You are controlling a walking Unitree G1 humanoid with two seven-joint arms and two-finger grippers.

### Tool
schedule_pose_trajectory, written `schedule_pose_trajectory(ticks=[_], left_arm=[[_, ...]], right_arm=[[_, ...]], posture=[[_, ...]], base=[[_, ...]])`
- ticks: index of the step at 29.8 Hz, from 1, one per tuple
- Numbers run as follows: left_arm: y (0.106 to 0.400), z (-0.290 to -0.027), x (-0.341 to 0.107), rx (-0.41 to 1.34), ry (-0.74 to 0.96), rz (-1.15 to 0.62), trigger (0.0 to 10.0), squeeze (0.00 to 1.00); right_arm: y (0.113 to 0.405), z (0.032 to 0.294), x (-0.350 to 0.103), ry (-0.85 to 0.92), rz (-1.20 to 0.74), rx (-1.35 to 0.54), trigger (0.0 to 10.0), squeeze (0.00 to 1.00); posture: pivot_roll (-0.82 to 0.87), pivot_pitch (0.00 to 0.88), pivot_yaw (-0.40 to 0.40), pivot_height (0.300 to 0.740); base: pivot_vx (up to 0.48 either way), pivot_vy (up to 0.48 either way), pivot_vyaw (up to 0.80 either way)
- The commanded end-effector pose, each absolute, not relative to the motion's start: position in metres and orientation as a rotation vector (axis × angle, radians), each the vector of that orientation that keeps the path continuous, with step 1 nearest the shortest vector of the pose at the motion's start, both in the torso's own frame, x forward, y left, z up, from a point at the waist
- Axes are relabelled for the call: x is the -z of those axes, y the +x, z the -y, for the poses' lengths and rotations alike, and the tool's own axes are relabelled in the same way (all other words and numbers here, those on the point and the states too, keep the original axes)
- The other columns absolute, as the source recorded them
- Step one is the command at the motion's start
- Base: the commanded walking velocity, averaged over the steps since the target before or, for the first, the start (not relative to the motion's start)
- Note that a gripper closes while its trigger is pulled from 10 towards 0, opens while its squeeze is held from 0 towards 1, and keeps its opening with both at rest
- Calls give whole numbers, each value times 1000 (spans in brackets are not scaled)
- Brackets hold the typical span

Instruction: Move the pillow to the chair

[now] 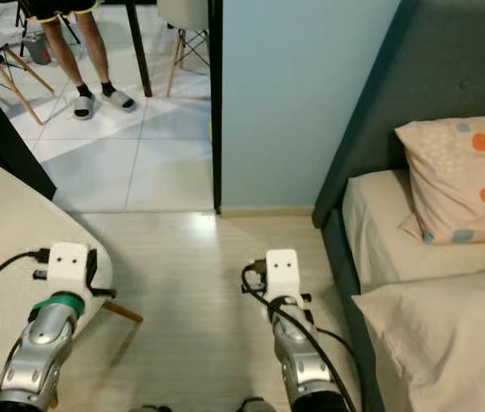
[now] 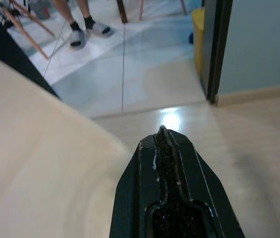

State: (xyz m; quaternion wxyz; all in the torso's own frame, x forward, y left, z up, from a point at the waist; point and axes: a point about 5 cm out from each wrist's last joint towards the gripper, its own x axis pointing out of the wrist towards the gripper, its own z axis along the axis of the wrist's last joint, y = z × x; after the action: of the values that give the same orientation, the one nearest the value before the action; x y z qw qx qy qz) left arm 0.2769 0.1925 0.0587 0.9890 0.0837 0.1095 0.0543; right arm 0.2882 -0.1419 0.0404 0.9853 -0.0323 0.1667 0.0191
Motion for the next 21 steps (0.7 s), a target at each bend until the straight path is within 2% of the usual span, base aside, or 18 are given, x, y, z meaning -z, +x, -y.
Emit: schedule_pose_trajectory(ticks=[1,4,7,8,13,17,21], left_arm=[[274,-193,-57,-120,163,-230,10000,0],[276,-190,-59,-118,163,-219,10000,0],[277,-187,-55,-106,157,-226,10000,0],[279,-185,-55,-95,163,-220,10000,0],[280,-182,-55,-113,148,-215,10000,0],[282,-169,-55,-99,129,-208,10000,0],[281,-166,-56,-95,126,-201,10000,0]], right_arm=[[284,141,-35,-62,-351,-43,10000,0],[283,150,-39,-23,-278,-20,10000,0],[281,161,-38,-45,-251,45,10000,0],[279,165,-37,2,-261,72,10000,0],[280,164,-34,33,-282,46,10000,0],[287,163,-40,71,-258,41,10000,0],[291,161,-43,45,-231,17,10000,0]], posture=[[61,23,55,740],[41,0,72,740],[18,0,44,740],[20,0,36,740],[16,0,26,740],[19,0,6,740],[33,0,-5,740]], base=[[0,0,0],[0,0,0],[0,0,0],[0,0,0],[0,0,0],[0,0,0],[0,0,0]])
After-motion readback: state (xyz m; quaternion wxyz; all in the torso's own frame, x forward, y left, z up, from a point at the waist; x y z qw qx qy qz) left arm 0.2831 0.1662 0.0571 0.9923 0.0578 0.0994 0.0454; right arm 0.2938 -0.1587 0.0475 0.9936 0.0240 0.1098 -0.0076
